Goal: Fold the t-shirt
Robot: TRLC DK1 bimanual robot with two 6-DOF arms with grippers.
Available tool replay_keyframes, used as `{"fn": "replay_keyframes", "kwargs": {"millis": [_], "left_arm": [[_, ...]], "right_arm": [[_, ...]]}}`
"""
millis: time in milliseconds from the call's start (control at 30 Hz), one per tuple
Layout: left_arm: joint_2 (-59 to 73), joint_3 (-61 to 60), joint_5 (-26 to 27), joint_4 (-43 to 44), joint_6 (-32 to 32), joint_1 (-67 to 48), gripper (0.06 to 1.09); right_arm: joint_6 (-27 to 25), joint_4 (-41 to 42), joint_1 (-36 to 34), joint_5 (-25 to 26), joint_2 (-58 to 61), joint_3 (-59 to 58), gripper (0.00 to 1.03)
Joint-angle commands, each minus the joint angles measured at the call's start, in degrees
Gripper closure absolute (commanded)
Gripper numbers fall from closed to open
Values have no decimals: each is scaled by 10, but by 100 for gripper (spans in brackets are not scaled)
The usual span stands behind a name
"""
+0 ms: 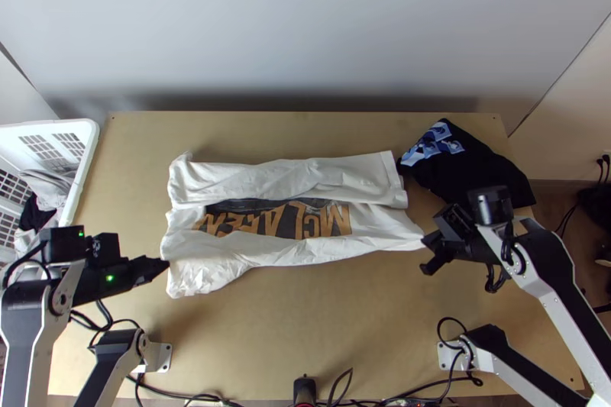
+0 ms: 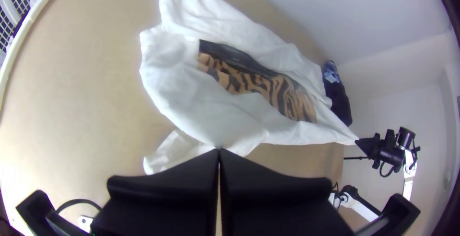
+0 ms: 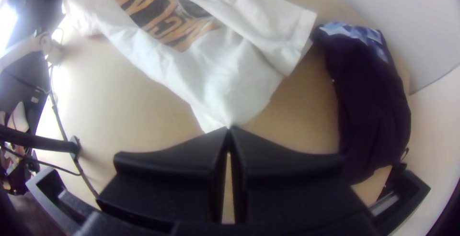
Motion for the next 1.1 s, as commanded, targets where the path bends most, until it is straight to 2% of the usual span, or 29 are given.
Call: {"fn": "replay_keyframes", "kwargs": {"millis": [0,267,567,1067], "left_arm": [[59,-7,-3,52,18,33,105],[162,-4,-2,128,29,82,105],[245,18,-2,208,11,136,105],[414,143,-28,304,-59,55,105]], "right_arm": [[-2,41,-59,1,37,0,100],[-2,74,-80,5,83,6,100],[-3,109,-94,10,129,4,100],[13,200,-93,22,265,88,100]]}}
